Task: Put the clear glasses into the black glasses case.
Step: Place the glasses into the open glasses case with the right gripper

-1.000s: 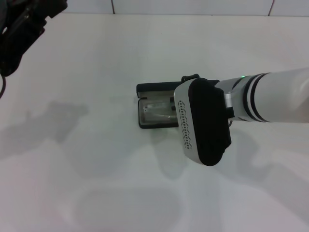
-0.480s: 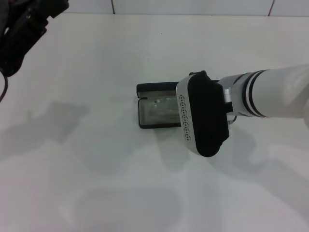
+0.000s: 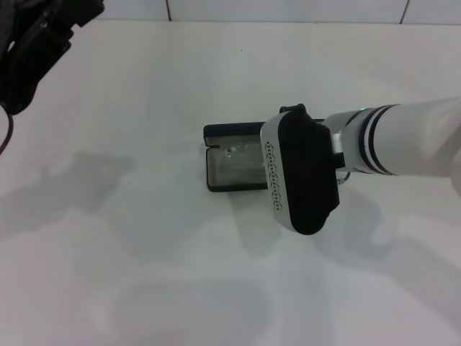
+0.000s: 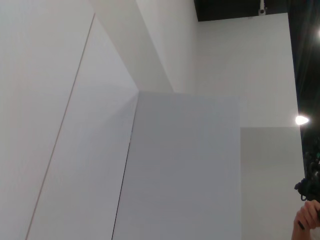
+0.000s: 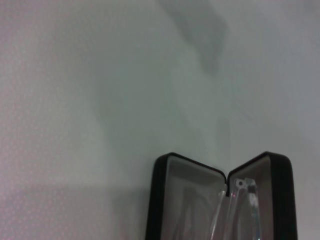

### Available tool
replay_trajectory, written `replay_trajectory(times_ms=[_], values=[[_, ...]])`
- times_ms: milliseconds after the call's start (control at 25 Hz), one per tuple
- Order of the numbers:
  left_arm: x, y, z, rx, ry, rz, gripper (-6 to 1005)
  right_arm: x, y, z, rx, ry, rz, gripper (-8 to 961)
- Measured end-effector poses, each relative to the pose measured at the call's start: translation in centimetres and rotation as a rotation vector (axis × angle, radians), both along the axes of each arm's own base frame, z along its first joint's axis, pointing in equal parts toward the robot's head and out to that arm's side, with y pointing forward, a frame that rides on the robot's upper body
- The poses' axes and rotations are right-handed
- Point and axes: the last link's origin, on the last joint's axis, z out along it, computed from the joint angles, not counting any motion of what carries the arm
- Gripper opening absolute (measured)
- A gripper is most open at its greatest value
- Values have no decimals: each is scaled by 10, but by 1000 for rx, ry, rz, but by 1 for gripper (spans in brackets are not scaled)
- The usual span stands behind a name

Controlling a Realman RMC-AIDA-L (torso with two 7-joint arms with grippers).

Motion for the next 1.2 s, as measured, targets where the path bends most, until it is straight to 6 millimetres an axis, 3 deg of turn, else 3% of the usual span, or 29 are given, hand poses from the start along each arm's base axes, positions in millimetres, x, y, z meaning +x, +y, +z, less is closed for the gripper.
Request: replay_trajectory(times_ms=[1200], values=[[-2, -3, 0, 6, -10, 10, 56, 2, -5, -8, -2, 0, 52, 136]])
